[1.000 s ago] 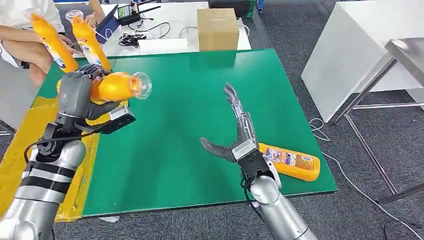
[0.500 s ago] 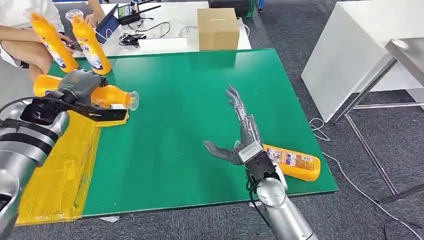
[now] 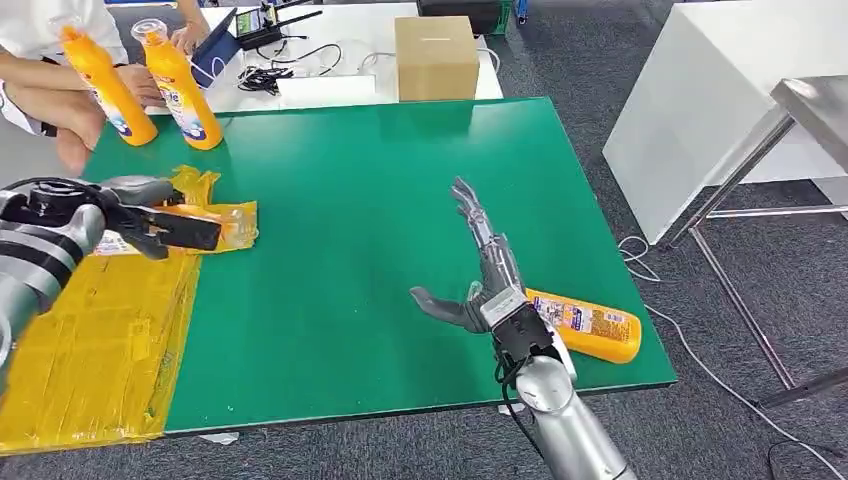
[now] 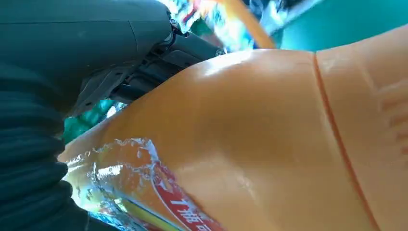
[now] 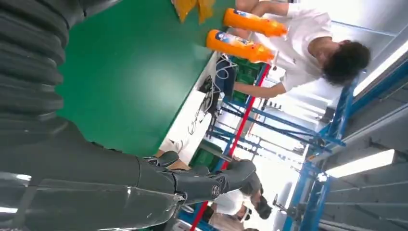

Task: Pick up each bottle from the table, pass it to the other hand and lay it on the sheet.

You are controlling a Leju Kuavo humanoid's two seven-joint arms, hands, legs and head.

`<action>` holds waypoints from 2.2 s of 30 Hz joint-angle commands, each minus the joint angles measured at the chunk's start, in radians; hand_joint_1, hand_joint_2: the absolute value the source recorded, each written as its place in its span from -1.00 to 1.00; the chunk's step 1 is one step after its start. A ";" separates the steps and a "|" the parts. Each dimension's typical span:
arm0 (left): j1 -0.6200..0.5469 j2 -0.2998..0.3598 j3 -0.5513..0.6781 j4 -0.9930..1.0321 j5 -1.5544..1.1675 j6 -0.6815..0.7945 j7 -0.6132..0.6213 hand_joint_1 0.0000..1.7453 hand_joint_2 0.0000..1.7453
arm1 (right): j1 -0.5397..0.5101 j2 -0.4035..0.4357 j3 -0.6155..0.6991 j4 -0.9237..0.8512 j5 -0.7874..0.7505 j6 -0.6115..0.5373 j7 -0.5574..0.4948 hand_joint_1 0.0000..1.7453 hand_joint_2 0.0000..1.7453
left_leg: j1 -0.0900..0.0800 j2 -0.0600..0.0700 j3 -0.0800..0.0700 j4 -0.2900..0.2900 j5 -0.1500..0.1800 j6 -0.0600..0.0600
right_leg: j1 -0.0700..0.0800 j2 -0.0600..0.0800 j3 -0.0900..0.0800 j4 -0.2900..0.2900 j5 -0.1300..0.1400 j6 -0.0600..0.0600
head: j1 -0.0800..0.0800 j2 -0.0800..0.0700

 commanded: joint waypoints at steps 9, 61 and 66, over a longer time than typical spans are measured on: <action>0.049 0.091 0.017 0.071 0.191 -0.149 -0.123 1.00 1.00 | -0.108 0.002 0.051 0.187 -0.048 0.025 -0.021 -1.00 1.00 | 0.000 0.001 0.004 -0.001 -0.001 -0.001 | 0.000 0.002 0.004 -0.001 -0.001 0.000 | 0.000 0.000; 0.252 -0.037 -0.111 0.030 0.297 0.202 -0.035 -1.00 1.00 | -0.144 0.022 0.094 0.253 -0.057 0.036 -0.018 -1.00 1.00 | 0.000 -0.003 0.005 -0.001 0.001 -0.002 | 0.000 -0.001 0.006 -0.001 -0.001 0.000 | 0.000 0.000; 0.252 -0.037 -0.111 0.030 0.297 0.202 -0.035 -1.00 1.00 | -0.144 0.022 0.094 0.253 -0.057 0.036 -0.018 -1.00 1.00 | 0.000 -0.003 0.005 -0.001 0.001 -0.002 | 0.000 -0.001 0.006 -0.001 -0.001 0.000 | 0.000 0.000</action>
